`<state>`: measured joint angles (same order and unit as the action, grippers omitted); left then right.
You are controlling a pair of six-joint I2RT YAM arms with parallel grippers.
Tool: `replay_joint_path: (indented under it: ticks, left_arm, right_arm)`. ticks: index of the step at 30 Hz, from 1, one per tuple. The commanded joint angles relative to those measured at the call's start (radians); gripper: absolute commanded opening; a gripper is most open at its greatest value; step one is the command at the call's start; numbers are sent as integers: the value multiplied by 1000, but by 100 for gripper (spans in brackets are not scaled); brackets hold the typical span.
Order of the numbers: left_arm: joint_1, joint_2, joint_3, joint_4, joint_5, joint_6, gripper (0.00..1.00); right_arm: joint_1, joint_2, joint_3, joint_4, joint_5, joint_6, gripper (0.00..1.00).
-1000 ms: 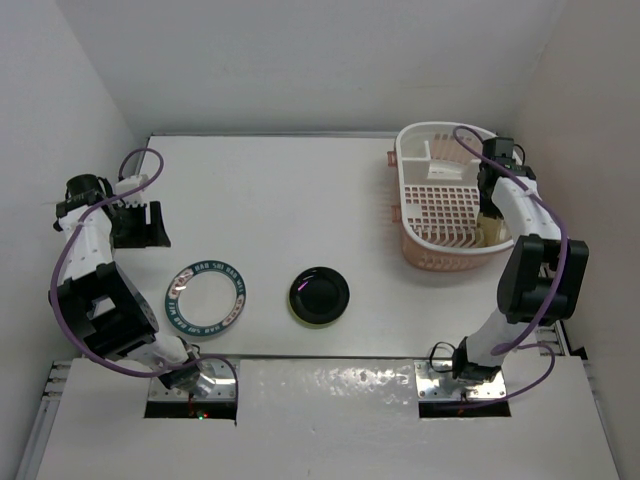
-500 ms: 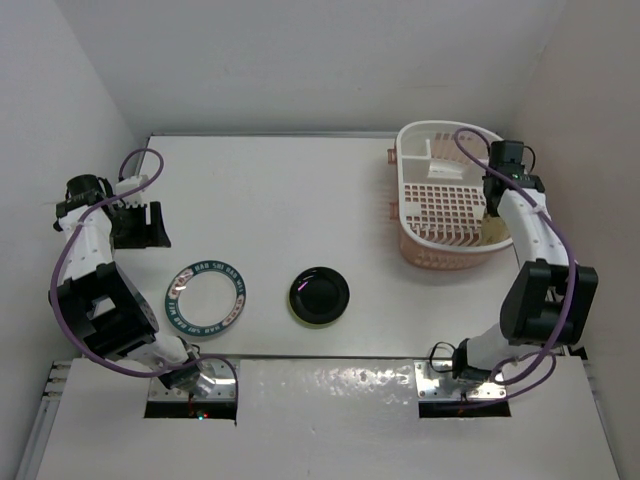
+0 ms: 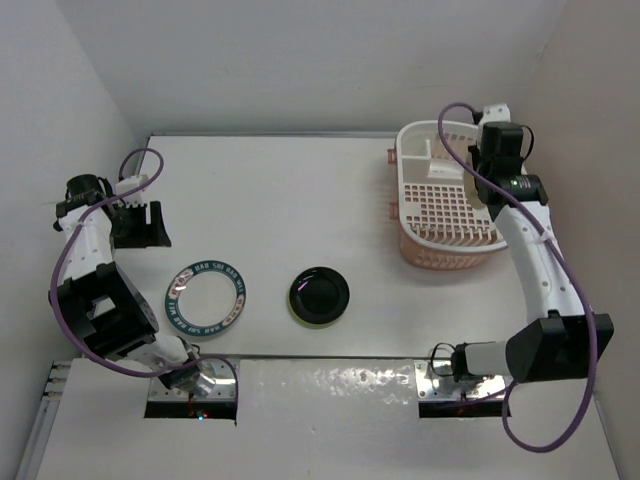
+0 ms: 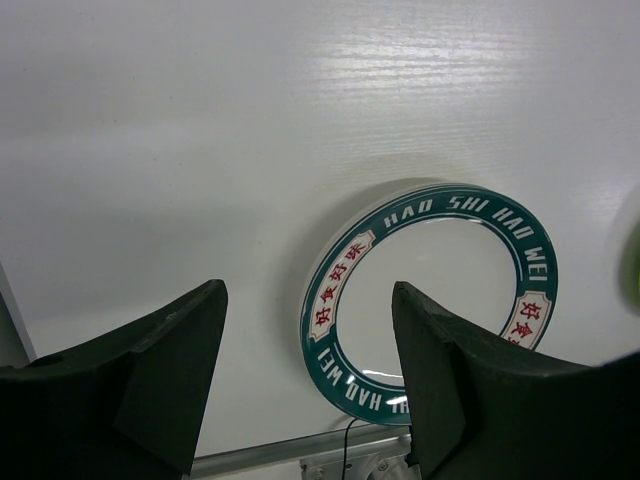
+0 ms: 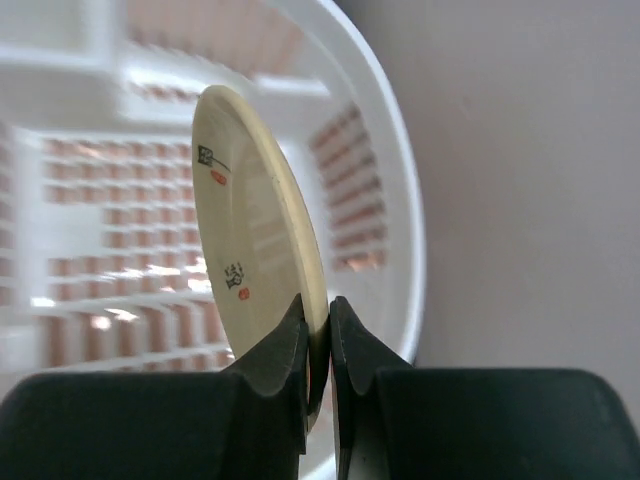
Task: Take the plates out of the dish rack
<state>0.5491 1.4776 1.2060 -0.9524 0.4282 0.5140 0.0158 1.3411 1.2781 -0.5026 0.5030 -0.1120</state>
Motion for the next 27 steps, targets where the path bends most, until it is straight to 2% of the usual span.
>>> replay_joint_path:
  ticks: [1,2,5,9,12,15,21,27]
  left_arm:
    - [-11,-2,40,32,17,-23,65]
    - [-12,-3,40,35,17,-26,65]
    - [-23,-5,40,41,18,-38,65]
    - [-31,-14,35,37,11,-37,65]
    - [-31,-22,27,35,0,-29,65]
    - [-31,-26,18,37,-6,-26,65]
    - [-34,-26,6,40,-5,-29,65]
    - [-34,-25,6,37,-11,-25,65]
  right_arm:
    - [42,-48,185,-14,-212,119,0]
    - [58,-43,199,-42,-398,171,0]
    - [180,-27,169,-56,-646,208,0]
    - [379,70,75,-73,-896,241,0]
    - [505,143,34,-91,-922,245,0]
    - [570,197,-17,-57,-966,279,0]
    - [604,288,-82,-13,-995,322,0]
    - [605,395,-83,-37,-1063,314,0]
